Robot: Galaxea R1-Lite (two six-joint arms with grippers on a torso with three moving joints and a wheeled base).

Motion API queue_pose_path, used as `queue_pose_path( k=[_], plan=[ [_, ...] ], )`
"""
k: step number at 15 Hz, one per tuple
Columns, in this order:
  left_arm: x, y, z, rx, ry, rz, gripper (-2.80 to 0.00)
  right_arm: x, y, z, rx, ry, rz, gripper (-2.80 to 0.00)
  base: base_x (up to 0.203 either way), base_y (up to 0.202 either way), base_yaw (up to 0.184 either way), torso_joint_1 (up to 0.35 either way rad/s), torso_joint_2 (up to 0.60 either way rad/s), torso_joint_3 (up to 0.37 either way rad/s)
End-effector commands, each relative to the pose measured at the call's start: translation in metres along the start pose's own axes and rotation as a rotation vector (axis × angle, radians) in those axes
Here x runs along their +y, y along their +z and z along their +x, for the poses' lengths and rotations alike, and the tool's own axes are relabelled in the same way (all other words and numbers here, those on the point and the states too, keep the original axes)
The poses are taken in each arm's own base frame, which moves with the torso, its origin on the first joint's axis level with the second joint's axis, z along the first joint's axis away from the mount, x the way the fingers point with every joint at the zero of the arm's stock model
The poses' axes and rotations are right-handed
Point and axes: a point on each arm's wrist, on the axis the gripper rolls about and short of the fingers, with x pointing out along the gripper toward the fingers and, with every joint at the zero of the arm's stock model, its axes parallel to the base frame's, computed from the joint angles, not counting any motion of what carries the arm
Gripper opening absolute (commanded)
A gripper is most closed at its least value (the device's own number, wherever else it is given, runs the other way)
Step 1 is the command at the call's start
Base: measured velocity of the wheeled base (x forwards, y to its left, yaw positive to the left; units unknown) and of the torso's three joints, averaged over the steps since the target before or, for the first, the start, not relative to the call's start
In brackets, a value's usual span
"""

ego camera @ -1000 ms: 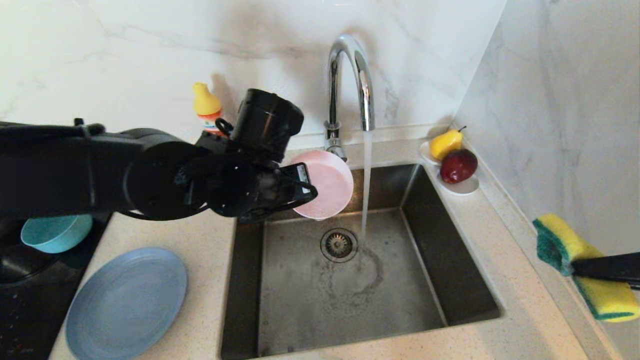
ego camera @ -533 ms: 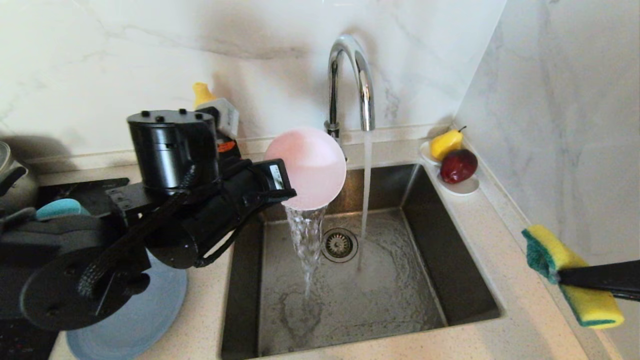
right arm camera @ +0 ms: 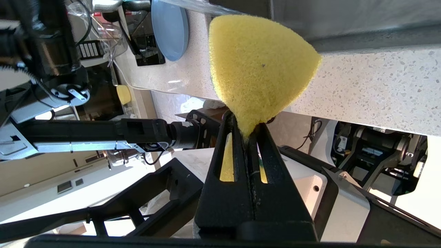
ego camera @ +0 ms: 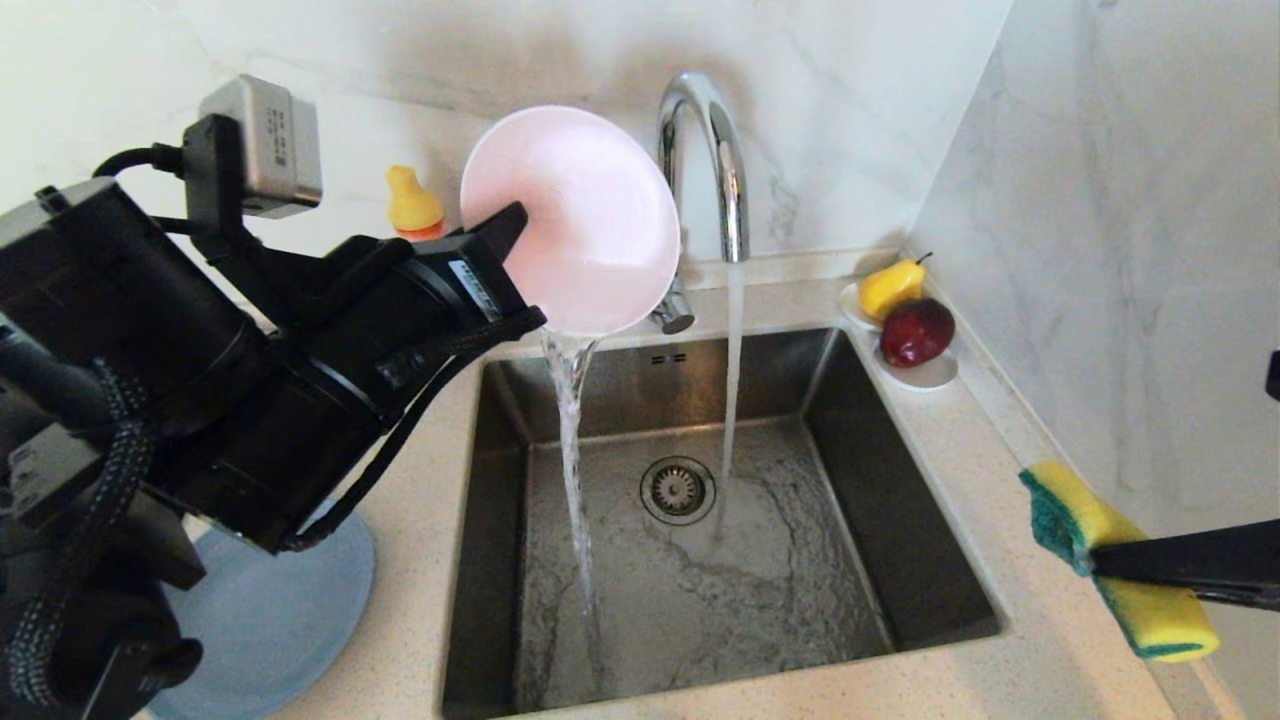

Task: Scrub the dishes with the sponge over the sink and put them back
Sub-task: Wash the bowl

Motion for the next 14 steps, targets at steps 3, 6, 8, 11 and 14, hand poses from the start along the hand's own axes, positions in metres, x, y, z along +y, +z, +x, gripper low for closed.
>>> queue_pose_path(
  k=[3, 6, 8, 11, 14],
  plan=[
    [0.009, 0.003, -0.003, -0.143, -0.062, 0.024, -2.8, -0.004, 0.0, 0.005, 0.019, -0.011, 0.019, -2.8, 0.0, 0.0, 0.0, 0.0, 0.0, 0.0],
    [0.011, 0.003, -0.004, -0.161, -0.071, 0.026, -2.8, -0.004, 0.0, 0.004, 0.02, -0.009, 0.018, -2.8, 0.0, 0.0, 0.0, 0.0, 0.0, 0.0],
    [0.01, 0.002, -0.004, -0.151, -0.084, 0.023, -2.8, 0.0, -0.002, 0.0, 0.016, 0.013, 0.006, -2.8, 0.0, 0.0, 0.0, 0.0, 0.0, 0.0],
    [0.013, -0.022, -0.006, 0.092, -0.064, 0.062, -2.8, 0.003, -0.001, -0.001, 0.042, 0.062, -0.002, -2.8, 0.0, 0.0, 0.0, 0.0, 0.0, 0.0],
    [0.018, -0.032, -0.022, 0.442, -0.029, 0.098, -2.8, 0.008, 0.002, 0.0, 0.062, 0.095, -0.013, -2.8, 0.0, 0.0, 0.0, 0.0, 0.0, 0.0]
  ],
)
